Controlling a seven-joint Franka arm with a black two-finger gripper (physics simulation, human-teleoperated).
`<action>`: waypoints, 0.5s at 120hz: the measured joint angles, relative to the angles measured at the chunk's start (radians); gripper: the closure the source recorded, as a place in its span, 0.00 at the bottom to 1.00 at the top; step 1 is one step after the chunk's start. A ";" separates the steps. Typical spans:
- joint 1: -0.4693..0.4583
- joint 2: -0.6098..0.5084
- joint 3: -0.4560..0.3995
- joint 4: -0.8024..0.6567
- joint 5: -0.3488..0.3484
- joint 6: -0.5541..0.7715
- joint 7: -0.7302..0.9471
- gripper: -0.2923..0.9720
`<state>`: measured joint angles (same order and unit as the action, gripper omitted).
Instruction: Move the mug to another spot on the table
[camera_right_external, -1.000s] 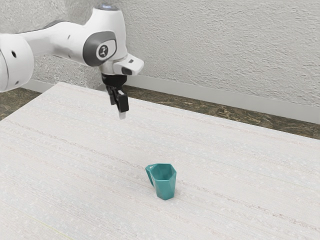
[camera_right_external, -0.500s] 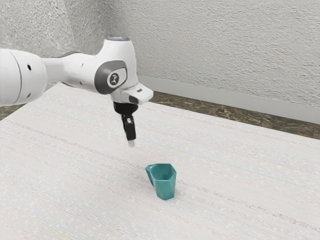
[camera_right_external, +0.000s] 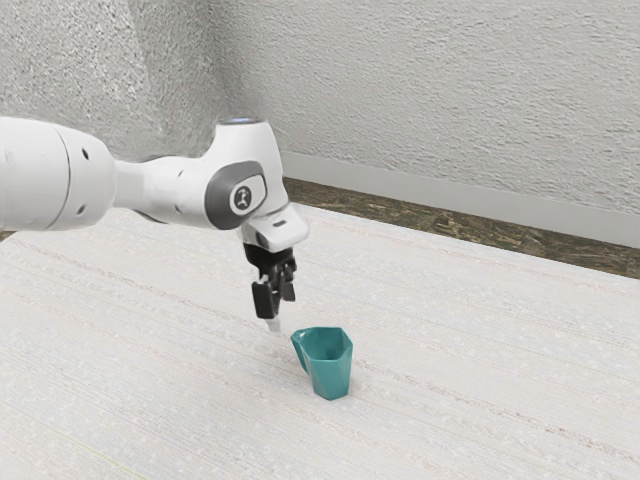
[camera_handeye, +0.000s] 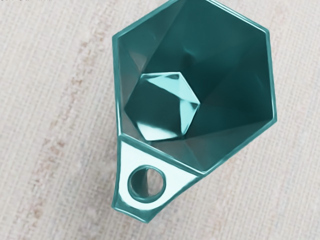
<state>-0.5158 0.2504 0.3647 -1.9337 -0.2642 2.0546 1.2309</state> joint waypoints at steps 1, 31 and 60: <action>0.000 0.003 0.000 0.000 -0.003 0.003 0.006 0.23; 0.003 0.056 -0.001 -0.011 -0.061 0.055 0.152 0.23; 0.003 0.101 -0.012 -0.005 -0.114 0.085 0.263 0.23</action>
<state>-0.5125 0.3516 0.3528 -1.9387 -0.3783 2.1399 1.4942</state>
